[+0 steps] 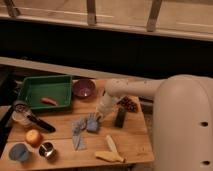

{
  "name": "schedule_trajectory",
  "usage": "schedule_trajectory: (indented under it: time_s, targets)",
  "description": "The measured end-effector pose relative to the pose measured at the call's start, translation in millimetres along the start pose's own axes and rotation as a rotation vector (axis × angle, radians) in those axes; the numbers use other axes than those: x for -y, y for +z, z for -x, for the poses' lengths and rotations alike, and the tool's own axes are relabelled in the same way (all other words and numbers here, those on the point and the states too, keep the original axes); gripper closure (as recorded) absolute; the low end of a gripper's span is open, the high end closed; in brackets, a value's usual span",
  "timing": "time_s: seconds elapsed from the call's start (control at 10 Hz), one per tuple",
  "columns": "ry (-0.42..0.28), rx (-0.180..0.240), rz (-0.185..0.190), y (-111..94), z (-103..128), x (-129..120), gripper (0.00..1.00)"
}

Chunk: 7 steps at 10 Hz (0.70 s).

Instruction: Wipe table surface with sponge

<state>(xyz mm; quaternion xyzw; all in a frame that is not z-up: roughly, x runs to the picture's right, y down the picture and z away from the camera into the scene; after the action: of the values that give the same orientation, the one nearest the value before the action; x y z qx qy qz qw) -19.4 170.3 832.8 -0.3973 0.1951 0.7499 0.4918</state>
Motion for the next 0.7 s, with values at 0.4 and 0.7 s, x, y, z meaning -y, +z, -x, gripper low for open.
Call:
schedule_trajectory:
  time_s: [0.4,0.7]
  targets:
    - [0.116,0.027,-0.055,-14,25,54,1.0]
    - [0.121,0.079,-0.024,-22,57,48,1.0]
